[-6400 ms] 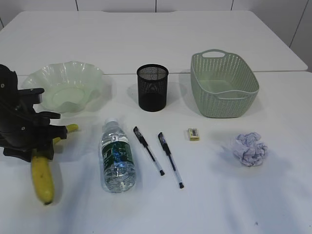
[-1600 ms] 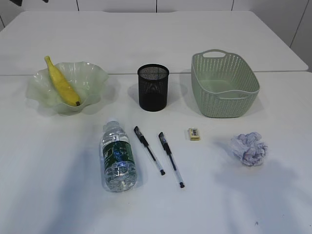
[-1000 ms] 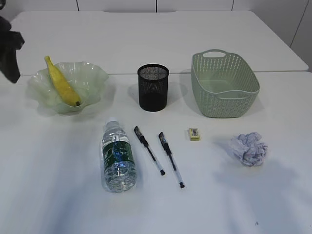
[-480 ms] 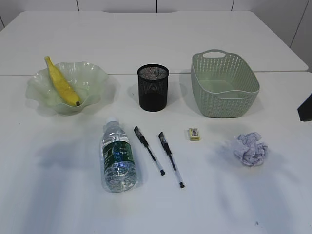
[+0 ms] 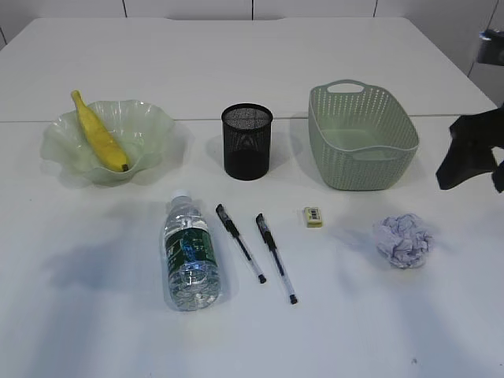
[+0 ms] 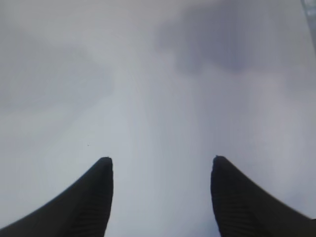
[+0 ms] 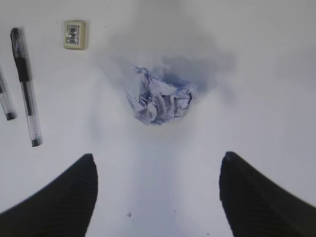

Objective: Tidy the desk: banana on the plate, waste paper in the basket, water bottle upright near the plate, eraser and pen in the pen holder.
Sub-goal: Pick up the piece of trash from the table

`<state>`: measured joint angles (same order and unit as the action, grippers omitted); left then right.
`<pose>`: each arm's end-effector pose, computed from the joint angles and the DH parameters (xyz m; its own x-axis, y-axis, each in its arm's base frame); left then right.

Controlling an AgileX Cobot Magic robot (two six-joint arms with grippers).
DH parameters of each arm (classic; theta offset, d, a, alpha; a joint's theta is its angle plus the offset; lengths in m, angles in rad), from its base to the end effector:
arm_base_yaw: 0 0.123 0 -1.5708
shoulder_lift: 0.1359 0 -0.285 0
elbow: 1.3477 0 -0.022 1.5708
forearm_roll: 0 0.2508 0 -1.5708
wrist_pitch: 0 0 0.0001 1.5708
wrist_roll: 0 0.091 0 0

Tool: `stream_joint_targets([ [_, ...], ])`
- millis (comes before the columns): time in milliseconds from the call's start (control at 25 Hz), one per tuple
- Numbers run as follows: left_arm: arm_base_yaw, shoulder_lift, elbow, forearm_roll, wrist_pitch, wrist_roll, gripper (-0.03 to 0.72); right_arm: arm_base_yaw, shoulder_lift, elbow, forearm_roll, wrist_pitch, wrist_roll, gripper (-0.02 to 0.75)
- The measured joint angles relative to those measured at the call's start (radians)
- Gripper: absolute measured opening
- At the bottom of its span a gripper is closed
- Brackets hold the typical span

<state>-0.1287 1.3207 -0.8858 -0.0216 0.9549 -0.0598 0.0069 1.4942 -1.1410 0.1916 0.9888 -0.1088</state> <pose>0.2327 -0.0317 0.2536 -0.9634 0.0519 -0.2632 0.0636 0.9973 -0.0361 0.2931 0.0165 0.2776 -0.9476 -0.0091 -0.3192 -0.0600 0.9869 0.1499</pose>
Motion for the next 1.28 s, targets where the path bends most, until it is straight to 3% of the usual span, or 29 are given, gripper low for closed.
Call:
stream_joint_targets([
  [360, 0.0, 0.0, 0.0, -0.002, -0.019, 0.0, 0.443, 0.106, 0.162, -0.004, 0.0, -0.137, 0.0, 0.59],
  [680, 0.0, 0.0, 0.0, -0.004, -0.023, 0.0, 0.443, 0.109, 0.268, -0.004, -0.077, -0.195, 0.036, 0.591],
  [1280, 0.0, -0.001, 0.0, -0.004, -0.046, 0.0, 0.44, 0.109, 0.395, -0.011, -0.082, -0.275, 0.038, 0.595],
])
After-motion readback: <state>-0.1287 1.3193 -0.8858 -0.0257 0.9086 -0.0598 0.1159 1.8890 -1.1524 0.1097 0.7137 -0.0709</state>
